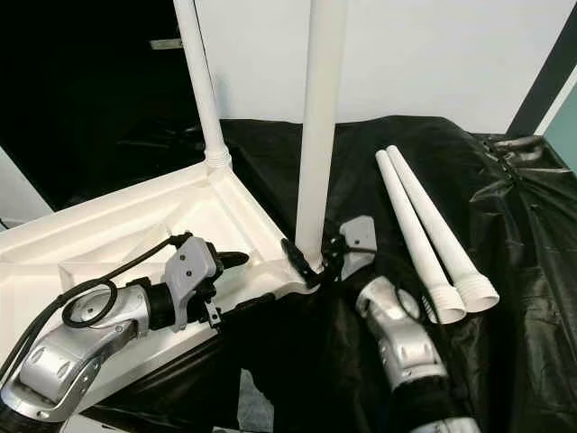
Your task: Building children table
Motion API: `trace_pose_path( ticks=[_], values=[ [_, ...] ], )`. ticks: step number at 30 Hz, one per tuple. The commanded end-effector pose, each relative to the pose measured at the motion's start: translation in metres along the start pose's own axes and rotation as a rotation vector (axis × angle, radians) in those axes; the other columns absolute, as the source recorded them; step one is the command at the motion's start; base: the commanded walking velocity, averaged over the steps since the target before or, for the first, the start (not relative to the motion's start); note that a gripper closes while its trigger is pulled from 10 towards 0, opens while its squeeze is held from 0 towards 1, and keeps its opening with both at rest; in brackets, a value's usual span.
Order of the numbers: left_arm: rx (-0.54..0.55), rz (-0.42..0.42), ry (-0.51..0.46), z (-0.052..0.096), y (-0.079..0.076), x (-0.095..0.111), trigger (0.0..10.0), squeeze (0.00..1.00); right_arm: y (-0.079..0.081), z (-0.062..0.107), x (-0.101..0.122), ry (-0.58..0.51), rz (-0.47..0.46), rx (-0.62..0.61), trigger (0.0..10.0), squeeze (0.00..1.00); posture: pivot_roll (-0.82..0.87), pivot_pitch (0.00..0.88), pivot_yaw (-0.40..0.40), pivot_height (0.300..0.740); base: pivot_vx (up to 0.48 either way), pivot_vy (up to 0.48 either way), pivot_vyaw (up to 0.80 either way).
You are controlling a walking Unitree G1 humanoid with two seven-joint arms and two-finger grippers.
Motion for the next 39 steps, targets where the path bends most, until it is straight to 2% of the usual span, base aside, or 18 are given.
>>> trace_pose_path(
  ticks=[1, 7, 13, 14, 16, 17, 25, 26, 27, 32, 35, 39],
  values=[
    [0.017, -0.014, 0.000, -0.001, 0.001, 0.000, 10.0, 0.00, -0.004, 0.001, -0.002, 0.005, -0.014, 0.015, 10.0, 0.00, 0.09, 0.000, 0.010, 0.740, 0.000, 0.000, 0.00],
    [0.016, -0.022, -0.001, -0.003, 0.002, 0.000, 10.0, 0.00, -0.008, -0.007, -0.001, 0.033, 0.028, 0.240, 10.0, 0.00, 0.09, 0.000, 0.012, 0.740, 0.000, 0.000, 0.00],
    [0.017, -0.028, -0.004, -0.004, 0.003, 0.001, 10.0, 0.00, -0.011, -0.010, -0.003, 0.041, 0.054, 0.314, 10.0, 0.00, 0.09, 0.000, 0.011, 0.740, 0.000, 0.000, 0.00],
    [0.018, -0.025, -0.004, -0.005, 0.003, 0.002, 10.0, 0.00, -0.013, -0.013, -0.004, 0.052, 0.056, 0.343, 1.6, 0.00, 0.10, 0.000, 0.007, 0.740, 0.000, 0.000, 0.00],
    [0.020, -0.023, -0.003, -0.005, 0.002, 0.001, 10.0, 0.00, -0.015, -0.014, -0.005, 0.057, 0.063, 0.354, 1.6, 0.00, 0.10, 0.000, 0.007, 0.740, 0.000, 0.000, 0.00],
    [0.020, -0.022, -0.002, -0.006, 0.002, 0.001, 10.0, 0.00, -0.016, -0.014, -0.006, 0.063, 0.065, 0.356, 0.0, 0.00, 0.10, 0.000, 0.006, 0.740, 0.000, 0.000, 0.00],
    [0.054, -0.010, -0.007, -0.008, 0.003, -0.003, 10.0, 0.00, -0.022, -0.014, -0.010, 0.078, 0.033, 0.313, 0.0, 0.00, 0.10, 0.000, 0.000, 0.740, 0.000, 0.000, 0.00],
    [0.068, -0.008, -0.012, -0.009, 0.004, -0.004, 10.0, 0.00, -0.022, -0.015, -0.011, 0.081, 0.032, 0.295, 3.3, 0.00, 0.10, 0.000, 0.000, 0.740, 0.000, 0.000, 0.00],
    [0.085, 0.001, -0.018, -0.010, 0.005, -0.005, 10.0, 0.00, -0.021, -0.015, -0.013, 0.090, 0.031, 0.268, 10.0, 0.00, 0.10, 0.000, 0.000, 0.740, 0.000, 0.000, 0.00],
    [0.115, 0.013, -0.029, -0.013, 0.007, -0.007, 10.0, 0.00, -0.020, -0.016, -0.017, 0.112, 0.013, 0.201, 10.0, 0.00, 0.10, 0.000, -0.001, 0.740, 0.000, 0.000, 0.00],
    [0.146, 0.032, -0.056, -0.015, 0.008, -0.009, 10.0, 0.00, -0.017, -0.017, -0.023, 0.148, 0.034, 0.102, 10.0, 0.00, 0.09, 0.000, 0.002, 0.740, 0.000, 0.000, 0.00],
    [0.192, 0.054, -0.092, -0.018, 0.012, -0.013, 10.0, 0.00, -0.005, -0.019, -0.027, 0.166, 0.030, -0.009, 10.0, 0.00, 0.08, 0.000, 0.009, 0.740, 0.000, 0.000, 0.00]
  ],
)
Point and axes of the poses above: a point about 5 cm out from each wrist's last joint towards the gripper, its own z axis pointing back from the gripper into the wrist, its own x axis along the axis of the wrist's last joint, y = z × x, the point moved 1 cm from there along -z, pointing out of the wrist towards the gripper, and after that the axes turned 11 degrees about z, right-handed, at the moved point
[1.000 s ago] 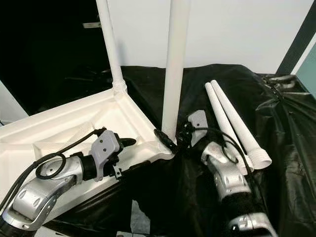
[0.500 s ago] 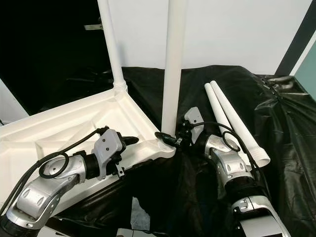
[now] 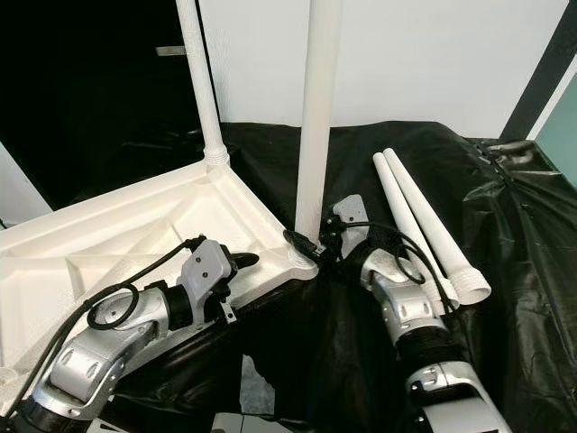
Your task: Building children table
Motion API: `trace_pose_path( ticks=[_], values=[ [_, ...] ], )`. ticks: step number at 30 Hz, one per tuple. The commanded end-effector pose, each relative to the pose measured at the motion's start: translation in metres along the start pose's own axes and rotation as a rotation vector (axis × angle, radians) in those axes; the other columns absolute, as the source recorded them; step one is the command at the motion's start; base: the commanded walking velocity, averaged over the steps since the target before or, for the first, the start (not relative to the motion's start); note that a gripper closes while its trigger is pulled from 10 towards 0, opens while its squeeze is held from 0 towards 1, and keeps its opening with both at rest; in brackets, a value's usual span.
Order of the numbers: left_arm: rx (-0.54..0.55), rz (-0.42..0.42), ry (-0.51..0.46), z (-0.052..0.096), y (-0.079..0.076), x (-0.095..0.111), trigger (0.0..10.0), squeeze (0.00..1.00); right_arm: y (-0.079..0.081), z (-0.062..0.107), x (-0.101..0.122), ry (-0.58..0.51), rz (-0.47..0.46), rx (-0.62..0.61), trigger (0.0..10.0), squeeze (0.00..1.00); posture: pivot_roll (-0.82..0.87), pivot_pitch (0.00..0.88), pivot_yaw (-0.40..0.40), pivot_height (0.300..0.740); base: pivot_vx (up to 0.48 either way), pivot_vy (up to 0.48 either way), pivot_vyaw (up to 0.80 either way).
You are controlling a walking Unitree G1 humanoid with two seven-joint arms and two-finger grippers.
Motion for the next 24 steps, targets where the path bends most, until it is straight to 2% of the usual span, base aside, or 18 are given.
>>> trace_pose_path(
  ticks=[1, 3, 5, 7, 8, 10, 15, 16, 19, 24],
  values=[
    [0.169, 0.007, -0.028, 0.002, 0.013, -0.002, 10.0, 0.00, 0.004, 0.006, -0.016, 0.088, -0.006, -0.039, 10.0, 0.00, 0.08, 0.000, 0.009, 0.740, 0.000, 0.000, 0.00],
    [0.179, 0.041, -0.035, 0.001, 0.014, -0.004, 10.0, 0.00, 0.009, 0.004, -0.015, 0.078, 0.002, -0.064, 10.0, 0.00, 0.08, 0.000, 0.010, 0.740, 0.000, 0.000, 0.00],
    [0.188, 0.037, -0.049, -0.001, 0.015, -0.005, 10.0, 0.00, 0.013, 0.003, -0.014, 0.082, -0.006, -0.096, 10.0, 0.00, 0.08, 0.000, 0.016, 0.740, 0.000, 0.000, 0.00],
    [0.208, 0.030, -0.063, -0.004, 0.016, -0.007, 10.0, 0.00, 0.019, -0.001, -0.013, 0.101, -0.037, -0.201, 10.0, 0.00, 0.07, 0.000, 0.021, 0.740, 0.000, 0.000, 0.00],
    [0.208, 0.030, -0.063, -0.004, 0.016, -0.007, 10.0, 0.00, 0.019, -0.001, -0.013, 0.101, -0.037, -0.201, 10.0, 0.00, 0.07, 0.000, 0.021, 0.740, 0.000, 0.000, 0.00],
    [0.225, 0.021, -0.069, -0.006, 0.016, -0.010, 10.0, 0.00, 0.023, -0.002, -0.012, 0.125, -0.064, -0.316, 10.0, 0.00, 0.07, 0.000, 0.028, 0.740, 0.000, 0.000, 0.00],
    [0.228, 0.027, -0.068, -0.007, 0.017, -0.015, 10.0, 0.00, 0.027, -0.002, -0.013, 0.157, -0.100, -0.437, 10.0, 0.00, 0.07, 0.000, 0.029, 0.740, 0.000, 0.000, 0.00],
    [0.236, 0.019, -0.065, -0.006, 0.019, -0.016, 10.0, 0.00, 0.033, -0.002, -0.011, 0.163, -0.116, -0.458, 10.0, 0.00, 0.07, 0.000, 0.030, 0.740, 0.000, 0.000, 0.00],
    [0.245, 0.022, -0.062, -0.004, 0.022, -0.017, 10.0, 0.00, 0.041, -0.004, -0.006, 0.155, -0.120, -0.470, 10.0, 0.00, 0.06, 0.000, 0.031, 0.740, 0.000, 0.000, 0.00],
    [0.243, 0.012, -0.070, -0.003, 0.024, -0.017, 10.0, 0.00, 0.043, -0.003, 0.000, 0.138, -0.092, -0.471, 10.0, 0.00, 0.06, 0.000, 0.030, 0.740, 0.000, 0.000, 0.00]
  ],
)
Point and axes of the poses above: a point about 5 cm out from each wrist's last joint towards the gripper, its own z axis pointing back from the gripper into the wrist, its own x axis along the axis of the wrist's last joint, y = z × x, the point moved 1 cm from there along -z, pointing out of the wrist towards the gripper, and after that the axes turned 11 degrees about z, right-handed, at the moved point
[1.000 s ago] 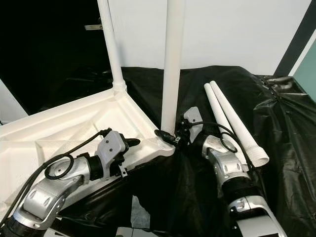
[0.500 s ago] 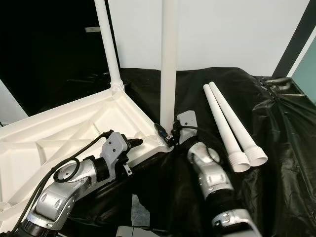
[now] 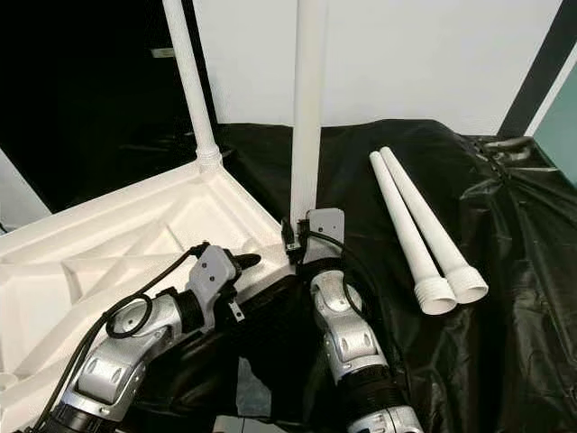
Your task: Building children table
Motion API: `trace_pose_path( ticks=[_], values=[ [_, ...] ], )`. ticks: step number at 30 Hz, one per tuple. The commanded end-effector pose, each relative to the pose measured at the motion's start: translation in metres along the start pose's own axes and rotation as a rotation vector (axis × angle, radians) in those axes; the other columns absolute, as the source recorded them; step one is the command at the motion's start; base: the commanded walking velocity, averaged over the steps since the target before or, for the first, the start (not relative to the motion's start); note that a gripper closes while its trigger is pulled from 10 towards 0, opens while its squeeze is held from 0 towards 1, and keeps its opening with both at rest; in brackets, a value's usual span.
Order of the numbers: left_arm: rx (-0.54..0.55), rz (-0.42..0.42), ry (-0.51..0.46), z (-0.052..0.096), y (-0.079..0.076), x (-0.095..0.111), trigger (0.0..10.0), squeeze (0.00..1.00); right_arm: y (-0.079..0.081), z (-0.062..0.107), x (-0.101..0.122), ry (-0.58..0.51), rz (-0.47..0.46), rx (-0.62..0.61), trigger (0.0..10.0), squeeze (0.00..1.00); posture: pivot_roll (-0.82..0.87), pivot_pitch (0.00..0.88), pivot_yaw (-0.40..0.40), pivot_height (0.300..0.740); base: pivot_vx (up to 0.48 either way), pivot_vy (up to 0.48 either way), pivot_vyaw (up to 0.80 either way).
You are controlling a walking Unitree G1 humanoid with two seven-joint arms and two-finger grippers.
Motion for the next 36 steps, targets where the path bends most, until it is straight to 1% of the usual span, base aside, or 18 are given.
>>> trace_pose_path(
  ticks=[1, 5, 10, 11, 13, 14, 20, 21, 22, 23, 24, 25, 27, 28, 31, 32, 33, 36],
  values=[
    [0.157, -0.003, -0.018, 0.002, 0.010, -0.002, 10.0, 0.00, 0.000, 0.006, -0.016, 0.083, 0.011, -0.011, 10.0, 0.00, 0.06, 0.000, 0.030, 0.740, 0.000, 0.000, 0.00],
    [0.152, -0.027, -0.031, 0.002, 0.011, -0.002, 10.0, 0.00, -0.009, 0.007, -0.016, 0.082, 0.048, -0.049, 10.0, 0.00, 0.07, 0.000, 0.026, 0.740, 0.000, 0.000, 0.00],
    [0.124, -0.068, -0.035, 0.005, 0.009, 0.000, 10.0, 0.00, -0.020, 0.010, -0.016, 0.041, 0.103, -0.035, 10.0, 0.00, 0.08, 0.000, 0.014, 0.740, 0.000, 0.000, 0.00],
    [0.120, -0.068, -0.037, 0.005, 0.008, 0.001, 10.0, 0.00, -0.023, 0.010, -0.017, 0.039, 0.095, -0.016, 10.0, 0.81, 0.08, 0.000, 0.011, 0.740, 0.000, 0.000, 0.00],
    [0.118, -0.066, -0.039, 0.006, 0.008, 0.001, 10.0, 0.00, -0.025, 0.010, -0.018, 0.038, 0.087, -0.001, 10.0, 0.81, 0.08, 0.000, 0.011, 0.740, 0.000, 0.000, 0.00],
    [0.104, -0.064, -0.039, 0.006, 0.007, 0.002, 10.0, 0.00, -0.028, 0.010, -0.016, 0.025, 0.084, 0.021, 10.0, 1.00, 0.08, 0.000, 0.006, 0.740, 0.000, 0.000, 0.00],
    [0.077, -0.060, -0.036, 0.007, 0.004, 0.001, 10.0, 0.00, -0.036, 0.011, -0.011, -0.024, 0.094, 0.074, 10.0, 1.00, 0.08, 0.000, 0.000, 0.740, 0.000, 0.000, 0.00],
    [0.065, -0.051, -0.034, 0.007, 0.002, 0.000, 10.0, 0.00, -0.039, 0.011, -0.010, -0.041, 0.085, 0.113, 10.0, 0.34, 0.09, 0.000, -0.002, 0.740, 0.000, 0.000, 0.00],
    [0.065, -0.051, -0.034, 0.007, 0.002, 0.000, 10.0, 0.00, -0.039, 0.011, -0.010, -0.041, 0.085, 0.113, 10.0, 0.34, 0.09, 0.000, -0.002, 0.740, 0.000, 0.000, 0.00],
    [0.055, -0.046, -0.032, 0.007, 0.001, 0.000, 10.0, 0.00, -0.043, 0.012, -0.009, -0.058, 0.059, 0.163, 10.0, 0.00, 0.09, 0.000, -0.002, 0.740, 0.000, 0.000, 0.00],
    [0.044, -0.045, -0.030, 0.008, 0.000, 0.001, 10.0, 0.00, -0.050, 0.013, -0.009, -0.084, 0.045, 0.252, 10.0, 0.00, 0.09, 0.000, -0.001, 0.740, 0.000, 0.000, 0.00],
    [0.044, -0.045, -0.030, 0.008, 0.000, 0.001, 10.0, 0.00, -0.050, 0.013, -0.009, -0.084, 0.045, 0.252, 10.0, 0.00, 0.09, 0.000, -0.001, 0.740, 0.000, 0.000, 0.00],
    [0.038, -0.050, -0.026, 0.009, 0.000, 0.001, 10.0, 0.00, -0.055, 0.012, -0.010, -0.087, 0.064, 0.332, 10.0, 0.00, 0.09, 0.000, -0.002, 0.740, 0.000, 0.000, 0.00],
    [0.038, -0.050, -0.026, 0.009, 0.000, 0.001, 10.0, 0.00, -0.055, 0.012, -0.010, -0.087, 0.064, 0.332, 10.0, 0.00, 0.09, 0.000, -0.002, 0.740, 0.000, 0.000, 0.00],
    [0.029, -0.052, -0.024, 0.009, 0.000, 0.002, 10.0, 0.00, -0.061, 0.008, -0.011, -0.084, 0.090, 0.384, 10.0, 0.00, 0.09, 0.000, -0.003, 0.740, 0.000, 0.000, 0.00],
    [0.022, -0.052, -0.023, 0.009, -0.001, 0.002, 10.0, 0.00, -0.063, 0.004, -0.011, -0.077, 0.094, 0.432, 10.0, 0.00, 0.09, 0.000, -0.004, 0.740, 0.000, 0.000, 0.00],
    [0.022, -0.052, -0.023, 0.009, -0.001, 0.002, 10.0, 0.00, -0.063, 0.004, -0.011, -0.077, 0.094, 0.432, 10.0, 0.00, 0.09, 0.000, -0.004, 0.740, 0.000, 0.000, 0.00],
    [0.013, -0.051, -0.023, 0.008, -0.003, 0.003, 10.0, 0.00, -0.063, -0.004, -0.010, -0.073, 0.119, 0.542, 10.0, 0.00, 0.10, 0.000, -0.003, 0.740, 0.000, 0.000, 0.00]
  ],
)
Point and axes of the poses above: a point about 5 cm out from each wrist's last joint towards the gripper, its own z axis pointing back from the gripper into the wrist, its own x axis along the axis of the wrist's last joint, y = z × x, the point moved 1 cm from there along -z, pointing out of the wrist towards the gripper, and after that the axes turned 11 degrees about z, right-handed, at the moved point
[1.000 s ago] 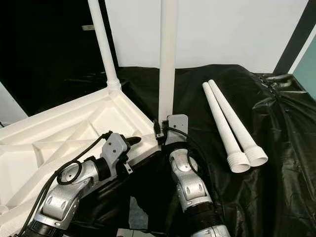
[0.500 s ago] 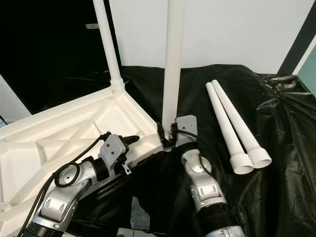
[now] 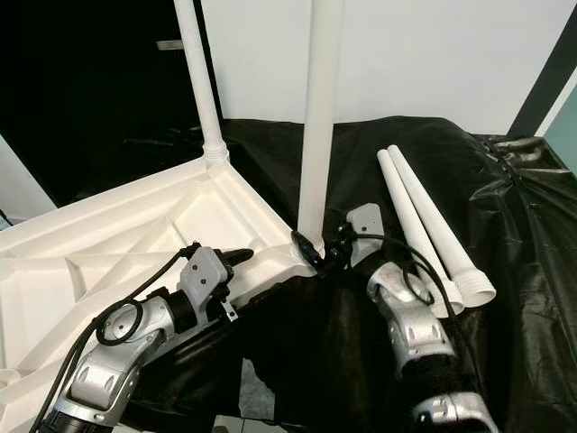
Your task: Building children table
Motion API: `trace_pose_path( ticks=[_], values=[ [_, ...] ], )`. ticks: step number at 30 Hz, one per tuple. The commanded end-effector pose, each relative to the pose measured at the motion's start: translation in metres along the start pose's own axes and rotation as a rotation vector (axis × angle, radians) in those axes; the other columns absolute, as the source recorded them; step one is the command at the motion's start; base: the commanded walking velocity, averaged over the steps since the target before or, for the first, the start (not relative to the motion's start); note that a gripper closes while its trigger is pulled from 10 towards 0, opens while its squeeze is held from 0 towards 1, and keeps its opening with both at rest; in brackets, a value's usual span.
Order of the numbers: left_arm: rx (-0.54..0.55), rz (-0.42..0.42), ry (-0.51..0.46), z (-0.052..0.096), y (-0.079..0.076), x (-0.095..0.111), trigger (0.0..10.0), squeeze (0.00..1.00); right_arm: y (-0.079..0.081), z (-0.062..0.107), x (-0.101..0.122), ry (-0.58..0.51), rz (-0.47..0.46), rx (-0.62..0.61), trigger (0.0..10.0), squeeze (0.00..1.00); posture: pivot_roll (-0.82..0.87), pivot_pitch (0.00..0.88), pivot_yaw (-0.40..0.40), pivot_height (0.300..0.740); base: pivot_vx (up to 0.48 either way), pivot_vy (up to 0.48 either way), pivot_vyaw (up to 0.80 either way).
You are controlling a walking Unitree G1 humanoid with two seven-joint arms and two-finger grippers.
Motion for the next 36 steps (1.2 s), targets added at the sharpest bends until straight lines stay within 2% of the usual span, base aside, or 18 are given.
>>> trace_pose_path(
  ticks=[1, 7, 10, 11, 13, 14, 24, 25, 26, 30, 33, 35, 36],
  values=[
    [-0.005, 0.001, 0.002, 0.000, -0.001, 0.001, 10.0, 0.00, 0.000, -0.002, -0.001, -0.002, 0.008, 0.074, 10.0, 0.00, 0.10, 0.000, -0.003, 0.740, 0.000, 0.000, 0.00],
    [-0.009, 0.001, 0.003, -0.002, -0.001, 0.002, 10.0, 0.00, 0.006, -0.018, 0.003, -0.008, 0.015, 0.237, 10.0, 0.00, 0.10, 0.000, -0.003, 0.740, 0.000, 0.000, 0.00],
    [-0.009, -0.003, 0.004, -0.002, -0.001, 0.002, 10.0, 0.00, 0.008, -0.025, 0.003, -0.007, 0.026, 0.270, 9.8, 0.00, 0.11, 0.000, -0.003, 0.740, 0.000, 0.000, 0.00],
    [-0.008, -0.004, 0.005, -0.003, -0.001, 0.002, 10.0, 0.00, 0.009, -0.027, 0.003, -0.004, 0.029, 0.281, 4.9, 0.00, 0.11, 0.000, -0.007, 0.740, 0.000, 0.000, 0.00],
    [-0.008, -0.005, 0.006, -0.003, -0.001, 0.002, 10.0, 0.00, 0.009, -0.029, 0.002, -0.003, 0.029, 0.294, 4.9, 0.00, 0.11, 0.000, -0.007, 0.740, 0.000, 0.000, 0.00],
    [-0.007, -0.004, 0.006, -0.004, -0.002, 0.002, 10.0, 0.00, 0.008, -0.029, 0.000, 0.000, 0.028, 0.296, 0.0, 0.00, 0.12, 0.000, -0.014, 0.740, 0.000, 0.000, 0.00],
    [0.012, -0.007, 0.002, -0.005, -0.002, 0.002, 10.0, 0.00, 0.009, -0.022, -0.013, 0.037, -0.011, 0.243, 0.0, 0.00, 0.13, 0.000, -0.029, 0.740, 0.000, 0.000, 0.00],
    [0.017, -0.008, 0.003, -0.004, -0.002, 0.002, 10.0, 0.00, 0.009, -0.021, -0.014, 0.039, -0.023, 0.210, 10.0, 0.00, 0.13, 0.000, -0.031, 0.740, 0.000, 0.000, 0.00],
    [0.017, -0.008, 0.003, -0.004, -0.002, 0.002, 10.0, 0.00, 0.009, -0.021, -0.014, 0.039, -0.023, 0.210, 10.0, 0.00, 0.13, 0.000, -0.031, 0.740, 0.000, 0.000, 0.00],
    [0.033, -0.015, 0.009, -0.003, 0.000, 0.000, 10.0, 0.00, 0.009, -0.022, -0.017, 0.055, -0.018, 0.050, 10.0, 0.00, 0.12, 0.000, -0.031, 0.740, 0.000, 0.000, 0.00],
    [0.035, -0.016, 0.009, -0.003, 0.001, 0.000, 10.0, 0.00, 0.010, -0.023, -0.018, 0.072, -0.012, 0.017, 10.0, 0.00, 0.12, 0.000, -0.031, 0.740, 0.000, 0.000, 0.00],
    [0.037, -0.017, 0.007, -0.004, 0.002, 0.002, 10.0, 0.00, 0.019, -0.026, -0.020, 0.096, -0.001, -0.080, 10.0, 0.00, 0.11, 0.000, -0.025, 0.740, 0.000, 0.000, 0.00],
    [0.037, -0.017, 0.007, -0.004, 0.002, 0.002, 10.0, 0.00, 0.019, -0.026, -0.020, 0.096, -0.001, -0.080, 10.0, 0.00, 0.11, 0.000, -0.025, 0.740, 0.000, 0.000, 0.00]
  ],
)
Point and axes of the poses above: a point about 5 cm out from each wrist's last joint towards the gripper, its own z axis pointing back from the gripper into the wrist, its own x axis along the axis of the wrist's last joint, y = z × x, the point moved 1 cm from there along -z, pointing out of the wrist towards the gripper, and after that the axes turned 11 degrees about z, right-handed, at the moved point
